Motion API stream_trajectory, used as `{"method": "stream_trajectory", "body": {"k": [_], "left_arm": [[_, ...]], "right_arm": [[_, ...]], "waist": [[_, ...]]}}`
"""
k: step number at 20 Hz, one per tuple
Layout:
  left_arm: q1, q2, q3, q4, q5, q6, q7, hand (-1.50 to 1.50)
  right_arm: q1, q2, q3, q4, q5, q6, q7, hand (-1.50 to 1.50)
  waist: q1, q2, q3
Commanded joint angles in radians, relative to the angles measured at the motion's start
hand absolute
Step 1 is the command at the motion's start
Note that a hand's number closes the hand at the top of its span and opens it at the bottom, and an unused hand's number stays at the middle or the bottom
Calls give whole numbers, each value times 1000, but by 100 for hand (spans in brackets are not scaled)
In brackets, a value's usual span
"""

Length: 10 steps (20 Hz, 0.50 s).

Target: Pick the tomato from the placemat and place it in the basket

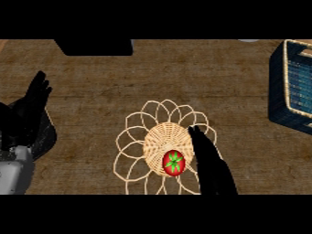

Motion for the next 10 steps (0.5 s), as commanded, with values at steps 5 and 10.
{"method": "stream_trajectory", "body": {"k": [5, 10], "left_arm": [[21, -37, -12, -73, -32, -9, 40, 0], [92, -20, 38, -121, -3, -52, 26, 0]], "right_arm": [[40, 4, -14, 57, 56, -2, -22, -150], [-42, 44, -95, 139, 25, 47, -31, -150]], "waist": [[0, 0, 0], [4, 0, 0]]}}
